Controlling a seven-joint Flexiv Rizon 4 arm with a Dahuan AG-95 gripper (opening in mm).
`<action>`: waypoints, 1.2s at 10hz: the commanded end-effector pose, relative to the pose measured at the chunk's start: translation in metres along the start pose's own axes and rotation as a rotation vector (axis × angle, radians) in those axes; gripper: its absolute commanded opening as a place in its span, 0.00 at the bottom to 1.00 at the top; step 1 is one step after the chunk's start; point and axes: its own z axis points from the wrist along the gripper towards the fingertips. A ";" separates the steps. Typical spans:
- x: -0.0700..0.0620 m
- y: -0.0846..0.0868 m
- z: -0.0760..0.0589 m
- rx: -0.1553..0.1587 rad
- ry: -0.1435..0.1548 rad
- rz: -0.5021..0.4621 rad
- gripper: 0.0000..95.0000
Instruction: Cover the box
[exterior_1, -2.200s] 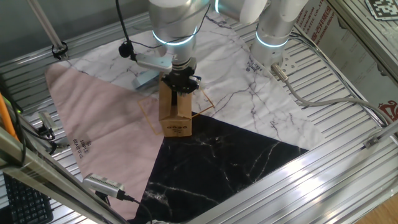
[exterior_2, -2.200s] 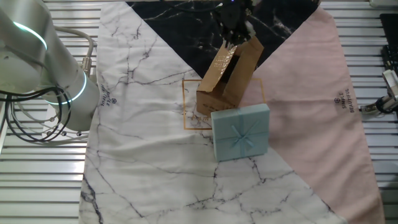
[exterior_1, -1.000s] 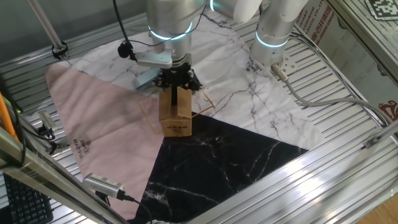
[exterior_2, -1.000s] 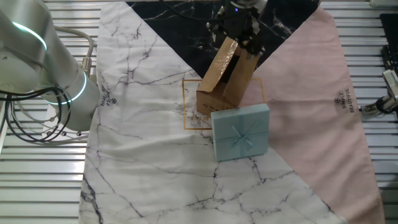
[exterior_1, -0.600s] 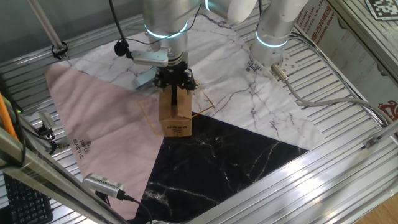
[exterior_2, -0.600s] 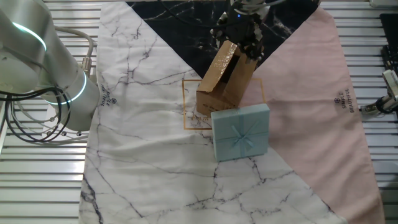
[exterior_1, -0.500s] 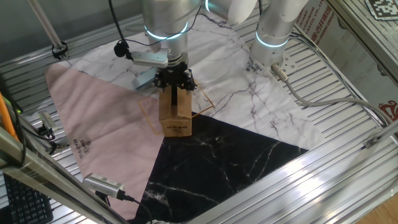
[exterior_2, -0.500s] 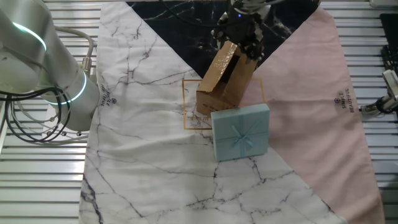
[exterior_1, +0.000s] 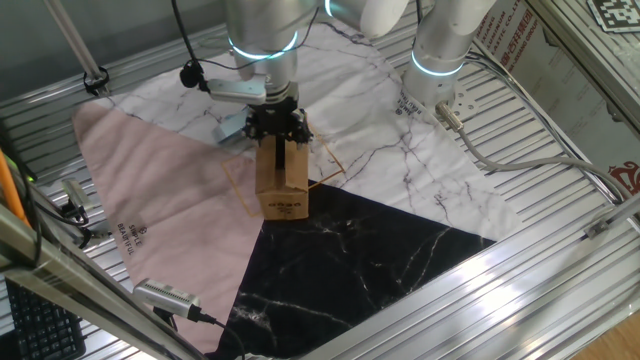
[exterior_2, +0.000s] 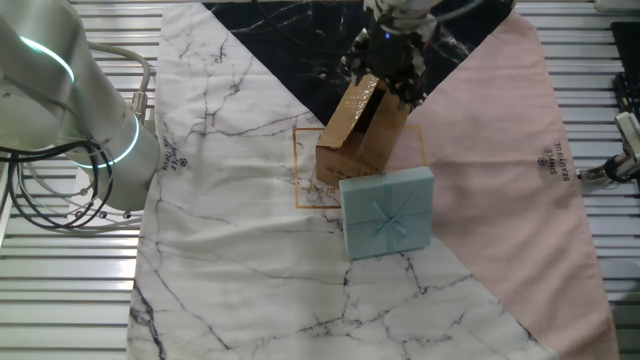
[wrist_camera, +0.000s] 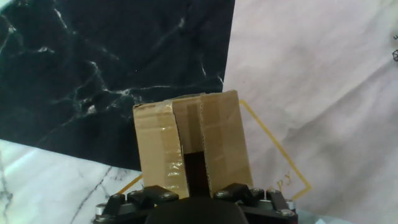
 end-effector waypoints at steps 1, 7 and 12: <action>0.001 0.000 0.000 0.004 0.004 0.007 0.80; 0.010 0.002 0.010 0.006 -0.012 0.015 0.60; 0.010 0.005 0.018 0.006 -0.025 0.023 0.60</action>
